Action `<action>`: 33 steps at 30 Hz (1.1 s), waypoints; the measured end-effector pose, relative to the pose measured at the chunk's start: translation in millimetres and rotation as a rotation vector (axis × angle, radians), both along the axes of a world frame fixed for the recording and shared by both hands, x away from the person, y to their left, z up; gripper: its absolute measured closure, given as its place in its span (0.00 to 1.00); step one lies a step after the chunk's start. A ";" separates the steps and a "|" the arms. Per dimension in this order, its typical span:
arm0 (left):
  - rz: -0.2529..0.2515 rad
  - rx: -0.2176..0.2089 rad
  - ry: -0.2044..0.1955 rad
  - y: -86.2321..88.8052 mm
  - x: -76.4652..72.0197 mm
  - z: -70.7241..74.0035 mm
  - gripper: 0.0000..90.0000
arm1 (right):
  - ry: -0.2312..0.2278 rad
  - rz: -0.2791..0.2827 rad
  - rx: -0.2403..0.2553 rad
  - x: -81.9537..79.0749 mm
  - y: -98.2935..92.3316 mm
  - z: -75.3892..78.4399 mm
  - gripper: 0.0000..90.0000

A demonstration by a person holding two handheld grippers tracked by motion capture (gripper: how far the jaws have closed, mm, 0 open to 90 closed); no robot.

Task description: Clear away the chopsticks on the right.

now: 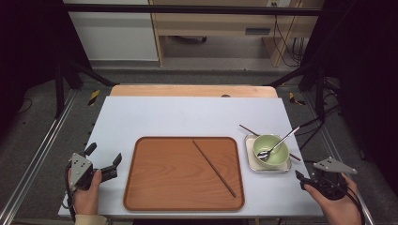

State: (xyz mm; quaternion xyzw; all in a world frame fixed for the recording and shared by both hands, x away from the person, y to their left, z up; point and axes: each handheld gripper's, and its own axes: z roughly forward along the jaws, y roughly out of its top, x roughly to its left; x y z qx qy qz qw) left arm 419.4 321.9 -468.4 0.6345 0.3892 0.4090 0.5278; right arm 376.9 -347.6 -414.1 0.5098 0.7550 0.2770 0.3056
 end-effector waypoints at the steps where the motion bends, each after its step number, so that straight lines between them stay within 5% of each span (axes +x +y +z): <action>1: -0.003 0.005 0.001 -0.7 0.3 -0.2 0.02 | 0.010 0.002 0.001 1.8 -0.2 1.2 0.42; 8: -0.014 0.014 -0.005 -3.5 -0.8 1.1 0.02 | 0.082 0.052 -0.032 15.6 1.8 -2.4 0.48; 16: -0.014 0.019 -0.005 -3.0 -0.1 1.1 0.02 | 0.137 0.104 -0.125 34.6 -10.5 -0.3 0.55; 21: -0.017 0.024 -0.002 -4.4 0.3 0.9 0.02 | 0.167 0.130 -0.134 49.5 -24.3 -4.1 0.60; 24: -0.018 0.025 0.000 -4.5 0.5 0.7 0.02 | 0.191 0.128 -0.036 61.8 -31.1 -5.6 0.65; 33: -0.008 0.014 -0.003 -0.9 0.0 1.4 0.03 | 0.266 0.176 -0.111 90.7 -26.8 -18.5 0.74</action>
